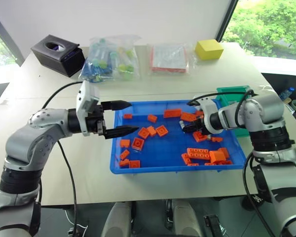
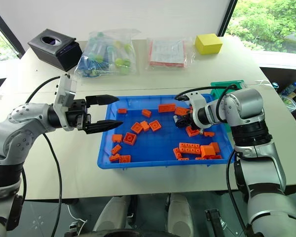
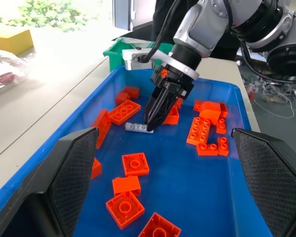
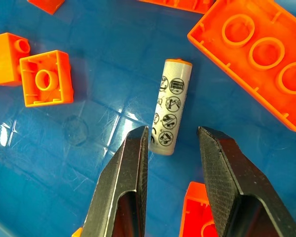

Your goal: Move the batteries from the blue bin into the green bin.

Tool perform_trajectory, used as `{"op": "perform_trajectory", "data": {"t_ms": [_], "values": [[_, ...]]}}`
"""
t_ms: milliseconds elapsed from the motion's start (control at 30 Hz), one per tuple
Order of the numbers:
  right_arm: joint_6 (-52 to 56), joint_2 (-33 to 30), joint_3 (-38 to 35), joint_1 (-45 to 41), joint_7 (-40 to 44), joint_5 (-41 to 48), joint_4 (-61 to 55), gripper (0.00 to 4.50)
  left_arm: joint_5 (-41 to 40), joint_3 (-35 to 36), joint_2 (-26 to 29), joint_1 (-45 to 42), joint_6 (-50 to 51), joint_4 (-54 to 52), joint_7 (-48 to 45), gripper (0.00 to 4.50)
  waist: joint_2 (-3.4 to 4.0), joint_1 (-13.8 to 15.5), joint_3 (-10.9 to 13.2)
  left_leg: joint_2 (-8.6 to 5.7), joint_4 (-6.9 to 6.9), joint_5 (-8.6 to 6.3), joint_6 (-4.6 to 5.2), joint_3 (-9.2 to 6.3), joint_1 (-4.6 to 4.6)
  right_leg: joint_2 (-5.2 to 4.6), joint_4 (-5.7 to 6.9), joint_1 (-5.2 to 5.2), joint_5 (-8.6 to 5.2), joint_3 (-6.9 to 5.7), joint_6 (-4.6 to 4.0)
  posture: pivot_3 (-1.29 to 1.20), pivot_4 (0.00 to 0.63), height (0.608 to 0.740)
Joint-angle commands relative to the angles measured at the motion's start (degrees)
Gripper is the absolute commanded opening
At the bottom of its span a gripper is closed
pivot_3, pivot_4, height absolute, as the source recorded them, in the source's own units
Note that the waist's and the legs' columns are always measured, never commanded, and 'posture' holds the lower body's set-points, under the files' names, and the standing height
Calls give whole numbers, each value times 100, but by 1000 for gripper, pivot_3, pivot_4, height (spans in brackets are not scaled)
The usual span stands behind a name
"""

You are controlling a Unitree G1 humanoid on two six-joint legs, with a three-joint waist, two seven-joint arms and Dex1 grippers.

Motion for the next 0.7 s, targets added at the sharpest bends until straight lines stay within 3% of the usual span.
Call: {"op": "perform_trajectory", "data": {"t_ms": [33,200,300,367,700], "values": [[2,139,-25,-123,6,-149,-163,1605,4,77,0,-96,-110,-32,-47,4500,0,-1,0,0,0,0,0,0,0,0,0,0,0,0,0,0,150,692],[-124,370,146,-114,50,-287,-348,1605,25,60,-14,-107,-138,16,-72,4500,0,-39,0,0,0,0,0,-1,0,1,1,-1,0,0,0,0,150,692],[-153,458,173,-86,55,-366,-387,800,36,48,-20,-112,-149,29,-89,4500,0,-71,0,0,0,0,0,-2,0,1,1,0,0,0,0,0,150,692],[-129,483,156,-67,70,-402,-416,25,37,51,-22,-108,-144,23,-96,4500,0,-78,0,0,0,0,0,-2,0,0,1,0,0,0,0,0,150,692],[38,153,-484,-21,19,92,-993,26,20,55,-6,-59,-107,-10,-211,4500,1,-72,1,0,-1,0,0,-3,-1,0,1,-1,0,0,0,0,150,692]]}}
